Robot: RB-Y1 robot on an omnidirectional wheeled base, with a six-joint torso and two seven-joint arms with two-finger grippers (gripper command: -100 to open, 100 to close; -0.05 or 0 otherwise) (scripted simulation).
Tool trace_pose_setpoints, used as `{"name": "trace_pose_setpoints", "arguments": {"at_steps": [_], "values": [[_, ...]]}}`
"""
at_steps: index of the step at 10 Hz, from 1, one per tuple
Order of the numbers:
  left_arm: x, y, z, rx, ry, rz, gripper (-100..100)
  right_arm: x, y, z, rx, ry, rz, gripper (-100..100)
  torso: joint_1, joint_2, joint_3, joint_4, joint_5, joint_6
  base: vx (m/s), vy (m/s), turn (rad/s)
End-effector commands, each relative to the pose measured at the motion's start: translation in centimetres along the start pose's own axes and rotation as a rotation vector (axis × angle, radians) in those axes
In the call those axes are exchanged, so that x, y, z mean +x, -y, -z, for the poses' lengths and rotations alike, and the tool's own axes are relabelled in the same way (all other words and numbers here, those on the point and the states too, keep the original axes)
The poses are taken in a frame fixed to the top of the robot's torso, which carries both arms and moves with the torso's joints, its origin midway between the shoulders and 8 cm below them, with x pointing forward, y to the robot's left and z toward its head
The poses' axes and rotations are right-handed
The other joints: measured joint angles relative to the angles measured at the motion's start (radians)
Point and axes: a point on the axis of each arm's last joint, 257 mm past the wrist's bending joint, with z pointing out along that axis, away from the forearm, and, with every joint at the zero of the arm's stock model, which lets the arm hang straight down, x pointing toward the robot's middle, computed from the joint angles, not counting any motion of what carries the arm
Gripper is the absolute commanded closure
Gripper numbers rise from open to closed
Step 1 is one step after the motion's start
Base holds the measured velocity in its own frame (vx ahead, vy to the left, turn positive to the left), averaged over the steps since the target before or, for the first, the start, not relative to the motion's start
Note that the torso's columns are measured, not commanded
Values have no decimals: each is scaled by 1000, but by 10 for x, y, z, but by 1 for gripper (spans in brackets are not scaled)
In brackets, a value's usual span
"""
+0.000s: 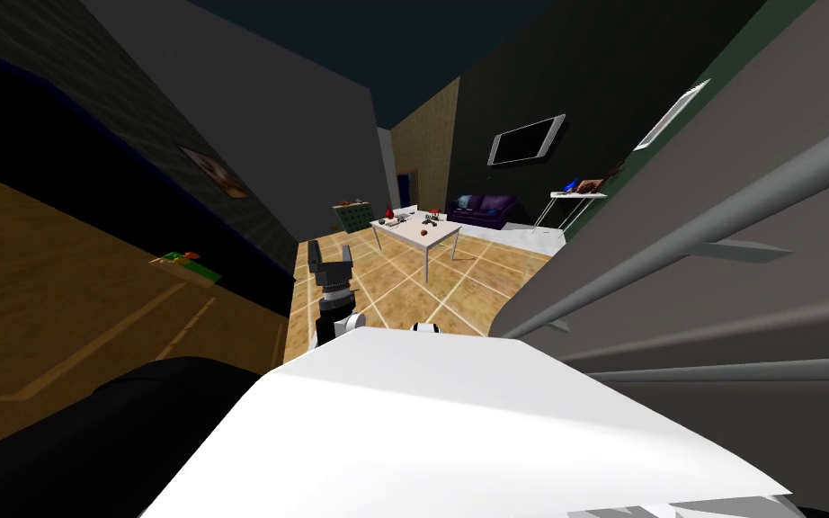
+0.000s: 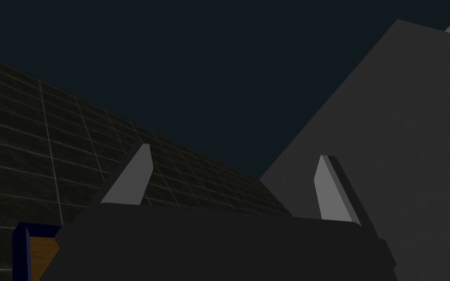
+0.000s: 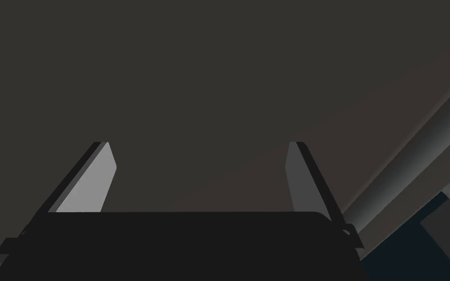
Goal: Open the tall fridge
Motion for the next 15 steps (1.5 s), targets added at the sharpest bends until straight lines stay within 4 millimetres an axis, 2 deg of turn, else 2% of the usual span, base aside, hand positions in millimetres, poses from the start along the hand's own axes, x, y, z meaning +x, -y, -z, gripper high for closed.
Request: {"name": "trace_pose_setpoints", "arguments": {"at_steps": [1,2,3,5,7,8,12,13,15], "values": [[0,0,0,0,0,0,0,-19,26,7,34,-9,105,-100,0,-1,-2,-1,2,-4,12,28,87],[0,0,0,0,0,0,0,-22,27,6,36,-5,111,-100,1,-4,-5,-2,3,-5,7,5,-1],[0,0,0,0,0,0,0,-28,45,15,63,-39,177,-100,1,-4,-4,-2,2,-3,21,27,165],[0,0,0,0,0,0,0,-40,50,15,70,-23,202,-100,3,-7,-8,-4,4,-7,7,17,73],[0,0,0,0,0,0,0,-40,50,15,70,-23,202,-100,2,-7,-7,-4,3,-6,-3,-3,-13],[0,0,0,0,0,0,0,-48,66,23,95,-56,266,-100,2,-6,-7,-4,3,-7,16,28,207],[0,0,0,0,0,0,0,-60,70,22,102,-40,290,-100,4,-12,-12,-7,5,-11,3,14,20],[0,0,0,0,0,0,0,-68,85,30,125,-72,351,-100,5,-13,-13,-7,5,-11,10,28,141],[0,0,0,0,0,0,0,-82,88,29,131,-55,375,-100,7,-17,-17,-10,6,-14,1,13,79]]}}
